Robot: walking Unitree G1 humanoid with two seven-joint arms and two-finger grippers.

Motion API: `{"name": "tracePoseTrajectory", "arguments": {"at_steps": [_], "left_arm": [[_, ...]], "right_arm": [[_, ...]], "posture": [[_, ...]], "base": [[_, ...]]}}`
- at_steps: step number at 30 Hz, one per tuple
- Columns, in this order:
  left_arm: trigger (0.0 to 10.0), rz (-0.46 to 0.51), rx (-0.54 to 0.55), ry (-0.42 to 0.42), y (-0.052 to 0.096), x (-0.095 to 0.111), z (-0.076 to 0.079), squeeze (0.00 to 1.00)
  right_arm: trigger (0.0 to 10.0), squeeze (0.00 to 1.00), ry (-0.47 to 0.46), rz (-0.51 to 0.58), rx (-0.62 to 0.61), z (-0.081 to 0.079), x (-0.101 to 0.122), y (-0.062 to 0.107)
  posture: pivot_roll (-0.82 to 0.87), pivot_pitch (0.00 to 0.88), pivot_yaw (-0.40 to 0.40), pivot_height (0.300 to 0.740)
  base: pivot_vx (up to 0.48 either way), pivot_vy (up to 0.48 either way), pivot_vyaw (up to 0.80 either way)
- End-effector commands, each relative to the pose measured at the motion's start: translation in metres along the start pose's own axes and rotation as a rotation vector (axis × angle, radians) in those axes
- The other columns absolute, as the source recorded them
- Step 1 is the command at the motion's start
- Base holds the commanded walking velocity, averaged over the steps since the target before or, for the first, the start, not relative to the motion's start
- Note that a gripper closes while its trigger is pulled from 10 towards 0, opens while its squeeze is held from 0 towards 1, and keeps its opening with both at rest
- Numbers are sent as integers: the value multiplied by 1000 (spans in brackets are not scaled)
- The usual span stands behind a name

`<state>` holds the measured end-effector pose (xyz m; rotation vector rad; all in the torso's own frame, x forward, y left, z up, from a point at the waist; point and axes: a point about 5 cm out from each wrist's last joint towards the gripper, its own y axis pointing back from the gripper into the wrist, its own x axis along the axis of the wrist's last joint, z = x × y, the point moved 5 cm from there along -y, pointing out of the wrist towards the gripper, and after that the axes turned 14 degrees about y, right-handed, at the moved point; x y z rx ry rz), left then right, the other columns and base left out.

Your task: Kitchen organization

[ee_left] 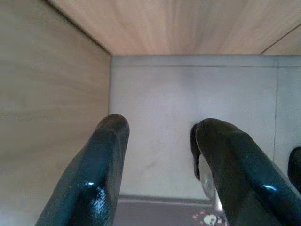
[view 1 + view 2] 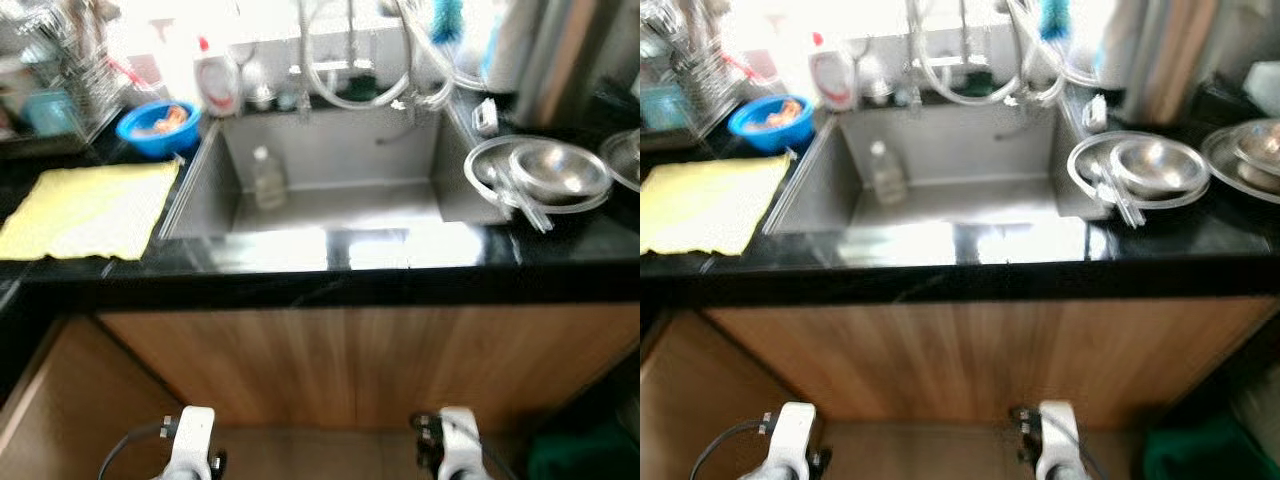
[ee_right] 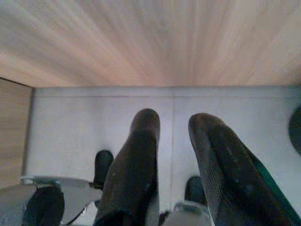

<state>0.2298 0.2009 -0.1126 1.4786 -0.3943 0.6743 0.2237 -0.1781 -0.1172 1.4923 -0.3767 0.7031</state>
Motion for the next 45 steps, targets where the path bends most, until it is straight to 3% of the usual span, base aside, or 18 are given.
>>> {"name": "tracePoseTrajectory", "arguments": {"at_steps": [1, 28, 45], "left_arm": [[10000, -11, 0, -24, 0, -1, -3, 0], [10000, -18, -6, -52, 0, -5, 3, 0], [10000, -10, 0, -25, 0, -3, 1, 0]], "right_arm": [[10000, 0, -21, -5, 13, -7, -4, 0], [10000, 0, 46, -5, 22, -4, -4, 1], [10000, 0, 12, 2, 3, -3, -4, 1]], "posture": [[-155, 0, 101, 740], [-165, 0, 90, 740], [-168, 0, 88, 740]], "base": [[0, 0, 0], [0, -133, 0], [0, -29, 0]]}}
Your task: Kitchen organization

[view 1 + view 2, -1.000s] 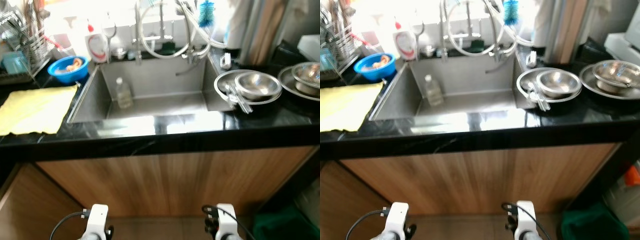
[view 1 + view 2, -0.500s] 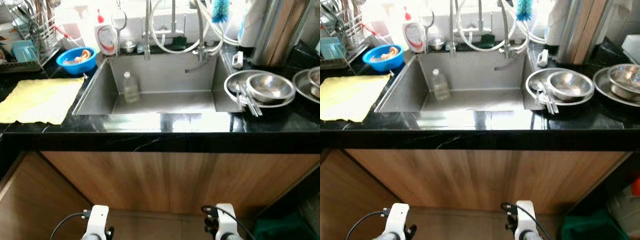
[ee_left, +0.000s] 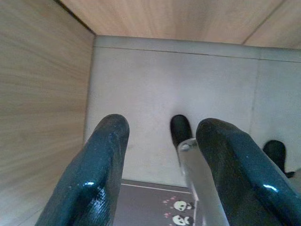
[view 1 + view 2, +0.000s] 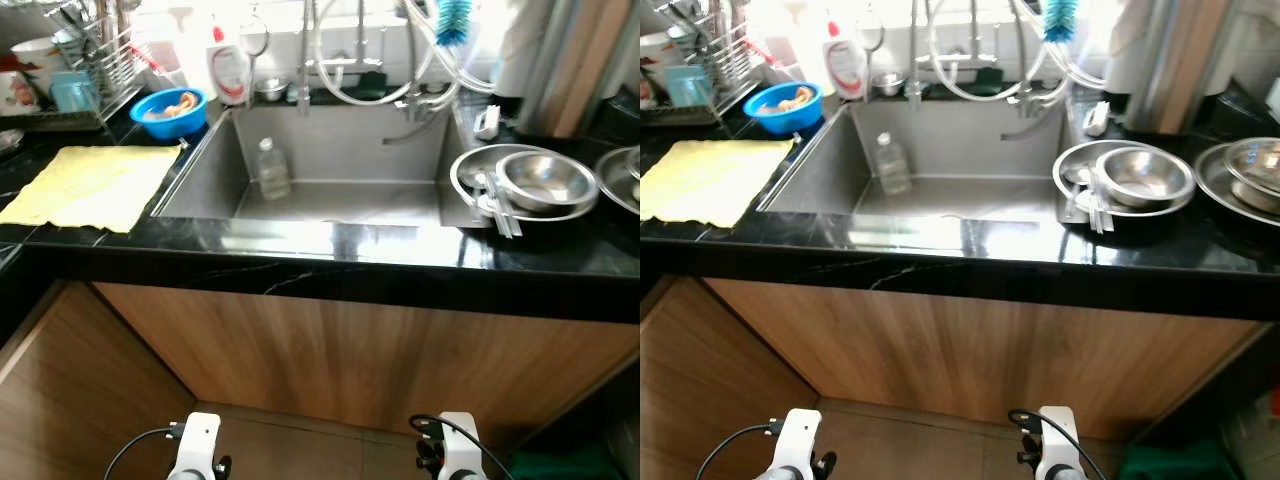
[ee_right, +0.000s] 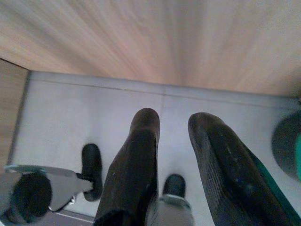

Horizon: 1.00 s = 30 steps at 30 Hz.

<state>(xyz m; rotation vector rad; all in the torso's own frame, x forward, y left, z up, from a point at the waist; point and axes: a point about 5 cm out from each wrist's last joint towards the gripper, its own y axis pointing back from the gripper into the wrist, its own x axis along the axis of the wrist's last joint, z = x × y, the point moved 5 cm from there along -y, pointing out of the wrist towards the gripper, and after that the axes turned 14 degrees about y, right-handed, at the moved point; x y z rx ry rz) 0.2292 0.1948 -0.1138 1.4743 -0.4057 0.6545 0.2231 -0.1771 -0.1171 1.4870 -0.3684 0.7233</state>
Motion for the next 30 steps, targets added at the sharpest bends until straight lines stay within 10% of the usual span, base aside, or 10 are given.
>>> {"name": "tracePoseTrajectory", "arguments": {"at_steps": [1, 30], "left_arm": [[10000, -4, 13, -7, 1, -1, -5, 0], [10000, -25, 3, 6, 1, -9, 3, 0]], "right_arm": [[10000, 0, -6, -3, -1, -1, -3, 1], [10000, 0, 74, 175, -101, 12, 24, 4]], "posture": [[-168, 0, 88, 740], [-222, 0, 67, 740]], "base": [[0, 0, 0], [0, 0, 0]]}}
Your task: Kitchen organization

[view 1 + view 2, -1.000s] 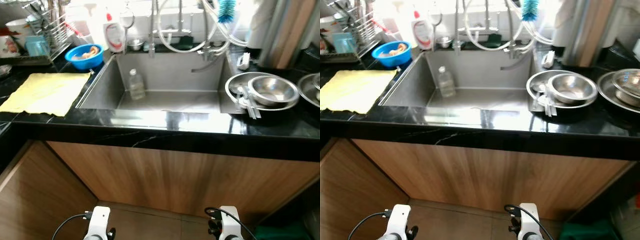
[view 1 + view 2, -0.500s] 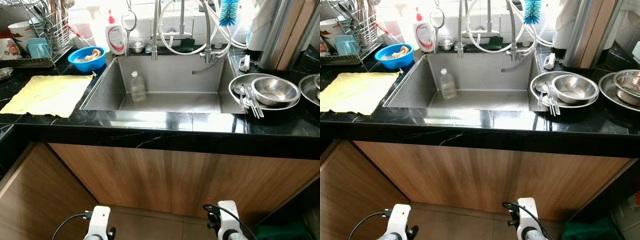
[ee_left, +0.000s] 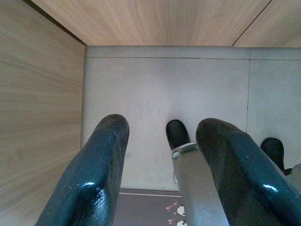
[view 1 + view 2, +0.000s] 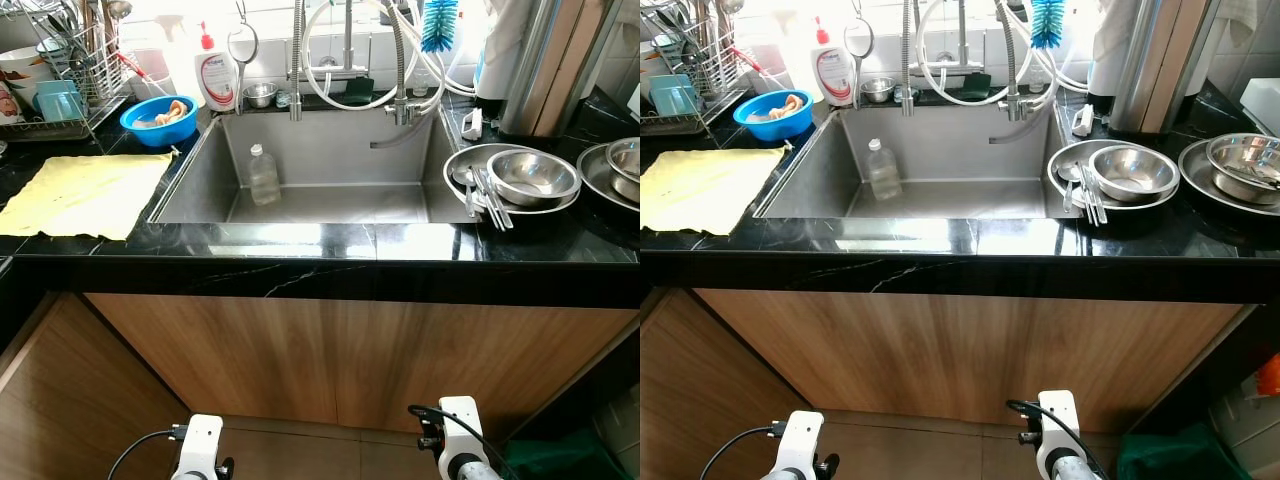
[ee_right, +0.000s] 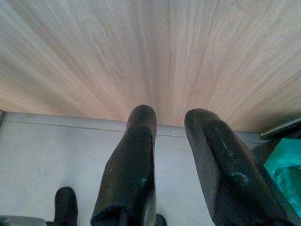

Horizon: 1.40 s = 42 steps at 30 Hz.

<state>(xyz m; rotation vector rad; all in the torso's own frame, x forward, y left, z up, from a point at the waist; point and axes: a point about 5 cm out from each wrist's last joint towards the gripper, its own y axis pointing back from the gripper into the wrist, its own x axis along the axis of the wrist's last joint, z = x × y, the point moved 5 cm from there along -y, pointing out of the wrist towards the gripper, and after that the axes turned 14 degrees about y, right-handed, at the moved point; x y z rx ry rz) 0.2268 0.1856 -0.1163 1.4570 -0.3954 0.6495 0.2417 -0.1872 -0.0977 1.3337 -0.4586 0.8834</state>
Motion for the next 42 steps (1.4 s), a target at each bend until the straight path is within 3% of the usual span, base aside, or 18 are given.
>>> {"name": "tracePoseTrajectory", "arguments": {"at_steps": [1, 23, 31, 42], "left_arm": [[10000, -16, 18, -4, 1, -4, -6, 0], [10000, -22, 18, -11, 3, -9, -11, 0], [10000, -20, 10, -18, 2, -8, -6, 0], [10000, -14, 11, -5, 1, -6, -2, 0]], "right_arm": [[10000, 0, -11, 12, 2, -3, 1, 0], [10000, 0, -42, 34, -2, -4, 1, 2], [10000, 0, -42, -82, -8, -5, -16, 3], [10000, 0, -128, -260, 26, -12, -39, 6]], "posture": [[-222, 0, 67, 740], [-205, 0, 64, 740], [-204, 0, 65, 740], [-189, 0, 64, 740]], "base": [[0, 0, 0], [0, 0, 0], [0, 0, 0], [0, 0, 0]]}}
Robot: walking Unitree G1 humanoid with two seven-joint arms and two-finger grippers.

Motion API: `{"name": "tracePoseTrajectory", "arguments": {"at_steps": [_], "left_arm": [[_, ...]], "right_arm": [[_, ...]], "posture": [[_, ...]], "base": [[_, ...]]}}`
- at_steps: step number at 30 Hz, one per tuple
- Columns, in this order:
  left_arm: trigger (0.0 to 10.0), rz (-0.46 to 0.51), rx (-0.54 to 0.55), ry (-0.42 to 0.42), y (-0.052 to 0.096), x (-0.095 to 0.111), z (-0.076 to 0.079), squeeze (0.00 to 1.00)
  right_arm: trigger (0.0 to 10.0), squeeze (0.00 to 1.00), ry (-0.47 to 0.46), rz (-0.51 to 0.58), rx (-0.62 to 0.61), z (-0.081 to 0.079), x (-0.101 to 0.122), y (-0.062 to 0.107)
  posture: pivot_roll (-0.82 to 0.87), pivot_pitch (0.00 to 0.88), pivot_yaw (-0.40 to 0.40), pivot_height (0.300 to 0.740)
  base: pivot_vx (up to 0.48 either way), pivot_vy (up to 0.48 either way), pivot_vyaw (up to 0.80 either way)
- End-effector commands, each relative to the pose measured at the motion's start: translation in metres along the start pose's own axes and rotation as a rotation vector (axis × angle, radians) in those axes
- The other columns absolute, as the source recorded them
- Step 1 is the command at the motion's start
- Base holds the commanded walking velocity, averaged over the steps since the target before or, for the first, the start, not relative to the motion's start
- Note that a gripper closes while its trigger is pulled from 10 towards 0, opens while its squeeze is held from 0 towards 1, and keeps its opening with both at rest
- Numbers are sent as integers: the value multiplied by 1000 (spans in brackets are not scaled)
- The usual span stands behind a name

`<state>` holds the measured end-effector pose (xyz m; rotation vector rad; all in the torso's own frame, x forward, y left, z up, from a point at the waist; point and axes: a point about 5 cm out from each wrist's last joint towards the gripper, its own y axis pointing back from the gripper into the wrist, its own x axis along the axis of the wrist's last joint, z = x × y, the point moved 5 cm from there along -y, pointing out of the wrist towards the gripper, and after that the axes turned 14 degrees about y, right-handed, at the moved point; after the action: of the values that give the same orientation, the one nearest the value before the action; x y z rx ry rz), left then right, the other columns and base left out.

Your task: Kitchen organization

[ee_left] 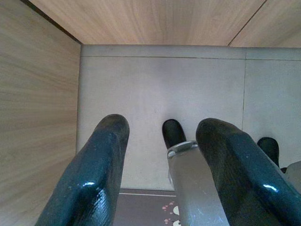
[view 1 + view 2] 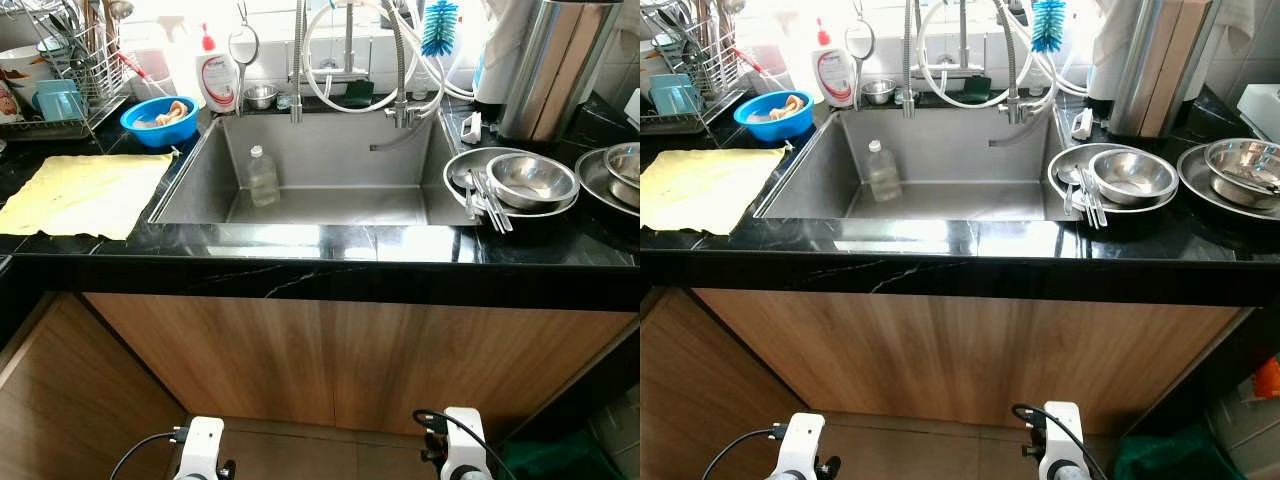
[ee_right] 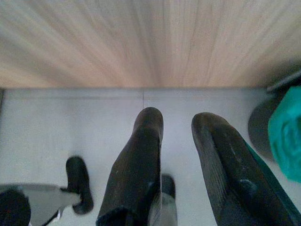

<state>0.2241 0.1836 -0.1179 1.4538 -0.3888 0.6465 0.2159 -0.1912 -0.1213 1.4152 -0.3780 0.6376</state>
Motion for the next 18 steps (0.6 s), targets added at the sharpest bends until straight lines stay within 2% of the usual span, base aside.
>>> {"name": "tracePoseTrajectory", "arguments": {"at_steps": [1, 2, 7, 11, 14, 15, 18], "left_arm": [[10000, -8, 14, -8, 0, -2, -3, 0], [10000, -9, 14, -7, 0, -2, -3, 0], [10000, -7, 13, -3, 0, -1, -2, 0], [10000, -2, 18, 0, 0, 1, -4, 0], [10000, -4, 17, -10, 0, 2, -4, 0], [10000, -2, 15, -11, 0, 2, -4, 0], [10000, 0, 10, -10, 0, 2, -3, 0]], "right_arm": [[10000, 0, -23, -40, 15, -5, -6, 0], [10000, 0, -43, -83, 19, -6, -11, 0], [10000, 0, -63, -125, 26, -6, -16, 1], [10000, 0, -83, 64, -36, 2, 9, 0], [10000, 0, -34, 202, -65, 7, 29, 3], [10000, 0, 22, 249, -77, 8, 36, 5], [10000, 0, 70, 286, -78, 8, 43, 6]], "posture": [[-189, 0, 64, 740], [-184, 0, 64, 740], [-172, 0, 62, 740], [-176, 0, 67, 740], [-186, 0, 69, 740], [-186, 0, 69, 740], [-181, 0, 66, 740]], "base": [[0, 0, 0], [0, 0, 0], [0, 0, 0], [0, 0, 0], [0, 0, 0], [0, 0, 0], [0, 0, 0]]}}
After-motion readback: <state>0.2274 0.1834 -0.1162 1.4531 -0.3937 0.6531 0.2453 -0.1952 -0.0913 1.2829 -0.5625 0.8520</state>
